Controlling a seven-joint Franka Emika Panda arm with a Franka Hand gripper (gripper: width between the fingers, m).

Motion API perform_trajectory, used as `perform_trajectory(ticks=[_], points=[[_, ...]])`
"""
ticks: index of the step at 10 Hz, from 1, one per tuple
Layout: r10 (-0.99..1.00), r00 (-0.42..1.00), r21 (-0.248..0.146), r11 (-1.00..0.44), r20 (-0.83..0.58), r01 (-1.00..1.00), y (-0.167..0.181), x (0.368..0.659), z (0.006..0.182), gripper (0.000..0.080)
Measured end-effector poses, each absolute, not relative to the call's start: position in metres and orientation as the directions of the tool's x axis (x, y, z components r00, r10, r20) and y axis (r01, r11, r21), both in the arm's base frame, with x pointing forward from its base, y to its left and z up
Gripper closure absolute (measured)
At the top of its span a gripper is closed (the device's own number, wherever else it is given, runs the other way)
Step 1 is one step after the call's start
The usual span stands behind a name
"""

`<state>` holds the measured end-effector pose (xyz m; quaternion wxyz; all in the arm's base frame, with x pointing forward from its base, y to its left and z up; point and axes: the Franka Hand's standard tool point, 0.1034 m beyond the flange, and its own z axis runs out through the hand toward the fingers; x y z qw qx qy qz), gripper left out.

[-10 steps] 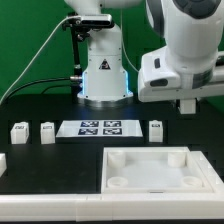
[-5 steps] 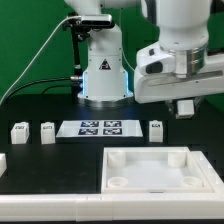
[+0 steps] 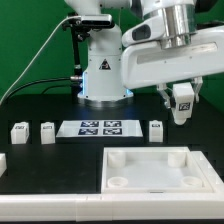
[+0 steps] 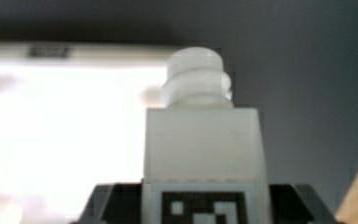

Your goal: Assemble one leg

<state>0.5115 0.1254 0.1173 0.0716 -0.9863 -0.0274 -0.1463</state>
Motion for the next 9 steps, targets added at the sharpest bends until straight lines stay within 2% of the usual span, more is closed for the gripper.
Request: perform_trajectory(ticks=[2, 4, 5, 7, 9], points=[[0.038, 0.951, -0.125, -0.989, 0.308, 0.080, 0.125, 0.501, 0.110, 0.0512], [0.042, 0.950, -0.123, -0.989, 0.310, 0.084, 0.124, 0.503, 0.109, 0.0512], [0.049, 0.950, -0.123, -0.988, 0.307, 0.091, 0.121, 0.513, 0.107, 0.0512], [0.039, 0.944, -0.136, -0.987, 0.327, 0.088, 0.122, 0.551, 0.116, 0.0512], [0.046, 0.938, -0.136, -0.986, 0.345, 0.099, 0.114, 0.580, 0.113, 0.0512]])
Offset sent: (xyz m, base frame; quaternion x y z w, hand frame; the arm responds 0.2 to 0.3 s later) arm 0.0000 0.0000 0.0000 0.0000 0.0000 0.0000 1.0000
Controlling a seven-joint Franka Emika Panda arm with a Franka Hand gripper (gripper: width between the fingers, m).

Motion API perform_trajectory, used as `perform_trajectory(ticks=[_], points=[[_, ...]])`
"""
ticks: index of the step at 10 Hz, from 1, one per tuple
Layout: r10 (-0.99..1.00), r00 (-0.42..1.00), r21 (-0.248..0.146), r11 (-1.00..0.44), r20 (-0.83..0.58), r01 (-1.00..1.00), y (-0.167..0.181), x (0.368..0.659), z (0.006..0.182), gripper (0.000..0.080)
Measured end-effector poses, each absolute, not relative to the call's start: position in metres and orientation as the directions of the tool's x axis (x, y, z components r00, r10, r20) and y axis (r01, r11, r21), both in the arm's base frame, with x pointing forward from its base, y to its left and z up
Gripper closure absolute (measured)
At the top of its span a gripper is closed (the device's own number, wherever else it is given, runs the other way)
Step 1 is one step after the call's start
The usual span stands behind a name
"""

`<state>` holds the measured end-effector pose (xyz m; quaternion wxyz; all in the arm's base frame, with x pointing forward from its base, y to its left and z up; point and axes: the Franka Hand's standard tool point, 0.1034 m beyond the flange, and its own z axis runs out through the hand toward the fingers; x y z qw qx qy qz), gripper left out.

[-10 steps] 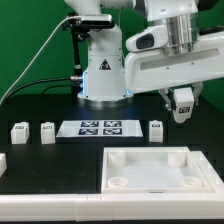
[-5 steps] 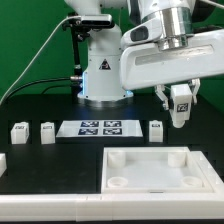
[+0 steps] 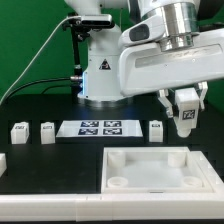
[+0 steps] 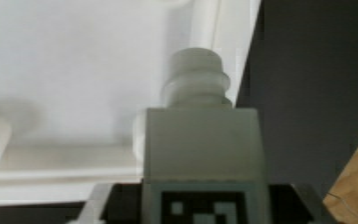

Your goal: Assemble one leg

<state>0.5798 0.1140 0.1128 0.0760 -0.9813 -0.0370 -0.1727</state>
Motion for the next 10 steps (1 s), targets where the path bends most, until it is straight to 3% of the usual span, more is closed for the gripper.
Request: perform_trajectory(ticks=[4, 6, 10], points=[[0.065, 0.911, -0.117, -0.986, 0.407, 0.122, 0.112, 0.595, 0.103, 0.0512], [0.046, 0.847, -0.085, -0.991, 0.529, 0.107, 0.103, 0.600, 0.104, 0.0512], [0.045, 0.855, -0.090, -0.990, 0.517, 0.106, 0.105, 0.602, 0.091, 0.0512]])
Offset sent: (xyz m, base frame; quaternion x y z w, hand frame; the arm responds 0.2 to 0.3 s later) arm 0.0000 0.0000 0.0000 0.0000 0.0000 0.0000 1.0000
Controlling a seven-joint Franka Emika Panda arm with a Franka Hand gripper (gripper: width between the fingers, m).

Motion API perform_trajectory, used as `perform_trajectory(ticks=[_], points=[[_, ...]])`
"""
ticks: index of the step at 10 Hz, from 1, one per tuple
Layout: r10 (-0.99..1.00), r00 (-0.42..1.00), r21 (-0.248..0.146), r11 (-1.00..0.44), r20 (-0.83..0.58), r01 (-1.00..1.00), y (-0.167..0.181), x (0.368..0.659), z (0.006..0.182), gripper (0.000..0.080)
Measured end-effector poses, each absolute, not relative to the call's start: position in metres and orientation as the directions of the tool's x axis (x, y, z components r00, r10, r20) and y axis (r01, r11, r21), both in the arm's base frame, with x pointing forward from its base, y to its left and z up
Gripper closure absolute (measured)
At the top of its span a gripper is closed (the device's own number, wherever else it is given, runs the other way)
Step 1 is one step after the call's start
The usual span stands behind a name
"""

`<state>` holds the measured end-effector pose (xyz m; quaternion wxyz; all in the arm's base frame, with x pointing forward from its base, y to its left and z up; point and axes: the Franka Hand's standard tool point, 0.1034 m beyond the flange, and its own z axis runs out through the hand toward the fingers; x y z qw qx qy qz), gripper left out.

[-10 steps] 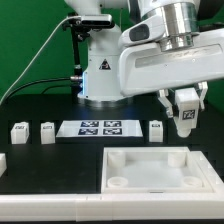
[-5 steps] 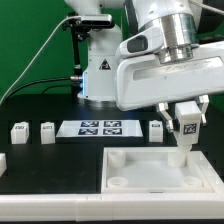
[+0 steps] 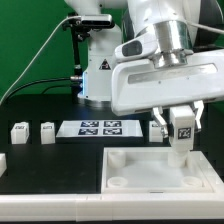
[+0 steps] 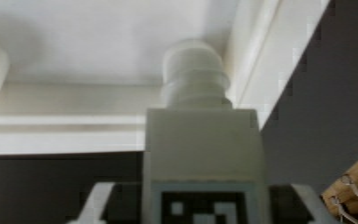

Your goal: Assemble one leg

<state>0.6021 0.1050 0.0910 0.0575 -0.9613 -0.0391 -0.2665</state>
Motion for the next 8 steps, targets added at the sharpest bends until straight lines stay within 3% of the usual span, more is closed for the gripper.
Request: perform_trajectory(ticks=[4, 8], points=[[0.034, 0.833, -0.089, -0.991, 0.553, 0.100, 0.105, 0.620, 0.084, 0.0512], [0.028, 0.813, -0.083, -0.992, 0.581, 0.093, 0.104, 0.619, 0.076, 0.0512]])
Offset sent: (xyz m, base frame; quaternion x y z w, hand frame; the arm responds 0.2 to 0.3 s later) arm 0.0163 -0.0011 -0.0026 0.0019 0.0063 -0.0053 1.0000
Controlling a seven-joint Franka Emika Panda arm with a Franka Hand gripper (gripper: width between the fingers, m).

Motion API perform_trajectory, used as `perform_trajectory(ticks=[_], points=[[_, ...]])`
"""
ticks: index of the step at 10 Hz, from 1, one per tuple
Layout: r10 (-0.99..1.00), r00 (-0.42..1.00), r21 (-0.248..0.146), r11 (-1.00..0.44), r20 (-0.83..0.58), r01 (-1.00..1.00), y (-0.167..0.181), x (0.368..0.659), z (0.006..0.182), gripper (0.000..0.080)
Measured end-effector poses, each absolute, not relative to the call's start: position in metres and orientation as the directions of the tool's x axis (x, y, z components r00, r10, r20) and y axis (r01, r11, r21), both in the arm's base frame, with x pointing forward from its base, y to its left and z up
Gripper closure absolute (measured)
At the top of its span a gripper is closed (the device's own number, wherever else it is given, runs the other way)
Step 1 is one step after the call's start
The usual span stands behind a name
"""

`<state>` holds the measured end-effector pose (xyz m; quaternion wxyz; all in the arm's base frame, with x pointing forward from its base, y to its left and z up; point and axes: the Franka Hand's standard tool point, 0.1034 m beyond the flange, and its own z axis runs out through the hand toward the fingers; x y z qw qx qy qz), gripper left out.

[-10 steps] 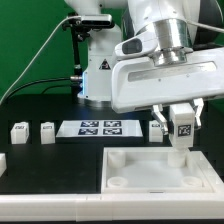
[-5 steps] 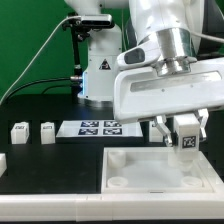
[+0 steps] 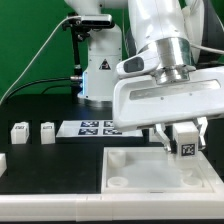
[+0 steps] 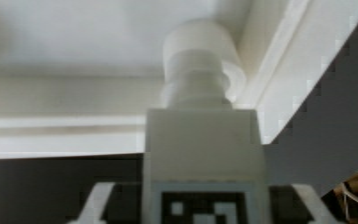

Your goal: Assemble one leg

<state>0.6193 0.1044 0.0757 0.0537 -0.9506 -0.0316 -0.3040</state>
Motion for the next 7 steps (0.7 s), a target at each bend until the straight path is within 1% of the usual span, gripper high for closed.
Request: perform_trajectory(ticks=[7], points=[[0.027, 0.818, -0.092, -0.991, 0.575, 0.098, 0.1097, 0.6253, 0.0747, 0.0512]])
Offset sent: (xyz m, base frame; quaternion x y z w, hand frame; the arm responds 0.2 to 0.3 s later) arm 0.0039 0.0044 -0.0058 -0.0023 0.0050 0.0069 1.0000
